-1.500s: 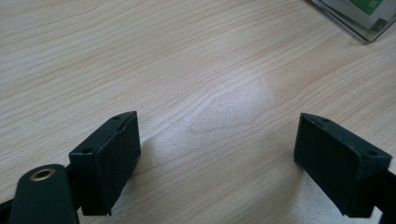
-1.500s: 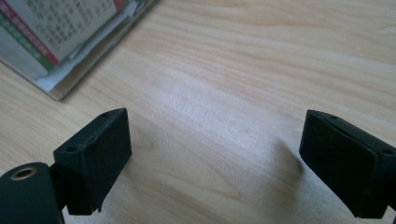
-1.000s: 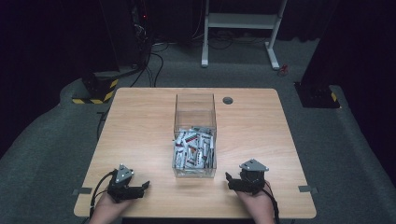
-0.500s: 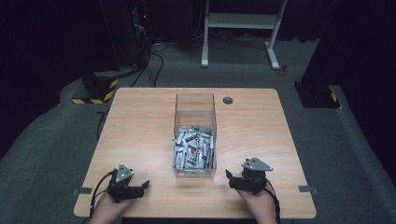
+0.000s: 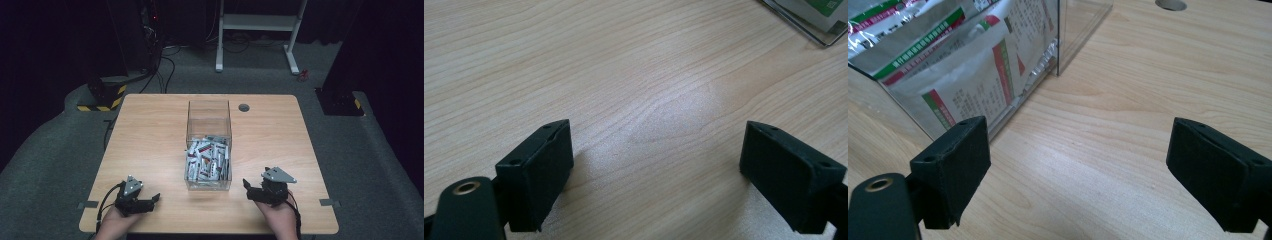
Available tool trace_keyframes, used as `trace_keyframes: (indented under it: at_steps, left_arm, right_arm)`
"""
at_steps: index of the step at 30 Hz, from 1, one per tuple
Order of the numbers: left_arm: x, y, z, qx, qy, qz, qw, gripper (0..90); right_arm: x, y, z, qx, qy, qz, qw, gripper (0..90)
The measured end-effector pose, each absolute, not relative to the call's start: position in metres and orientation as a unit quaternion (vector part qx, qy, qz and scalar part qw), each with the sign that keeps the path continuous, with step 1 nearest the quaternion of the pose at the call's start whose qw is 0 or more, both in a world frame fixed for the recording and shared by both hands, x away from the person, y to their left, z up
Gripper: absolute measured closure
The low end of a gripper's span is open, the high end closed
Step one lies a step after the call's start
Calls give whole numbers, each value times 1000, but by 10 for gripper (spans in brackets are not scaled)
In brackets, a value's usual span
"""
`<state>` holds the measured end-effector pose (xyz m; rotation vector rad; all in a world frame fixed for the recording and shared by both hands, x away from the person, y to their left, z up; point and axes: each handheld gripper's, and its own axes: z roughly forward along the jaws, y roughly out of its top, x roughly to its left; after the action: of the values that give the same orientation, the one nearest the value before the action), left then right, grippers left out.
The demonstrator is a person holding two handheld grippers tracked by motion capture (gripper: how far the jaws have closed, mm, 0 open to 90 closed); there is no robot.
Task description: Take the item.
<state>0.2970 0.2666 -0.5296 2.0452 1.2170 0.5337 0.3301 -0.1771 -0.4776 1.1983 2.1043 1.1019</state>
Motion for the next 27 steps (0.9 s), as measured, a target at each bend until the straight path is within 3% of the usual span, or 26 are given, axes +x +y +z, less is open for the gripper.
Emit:
trace_keyframes:
  at_steps: [27]
  left_arm:
    - [297, 266, -530, 793, 459, 199, 348, 137]
  right_arm:
    - [340, -162, -454, 426, 767, 412, 246, 133]
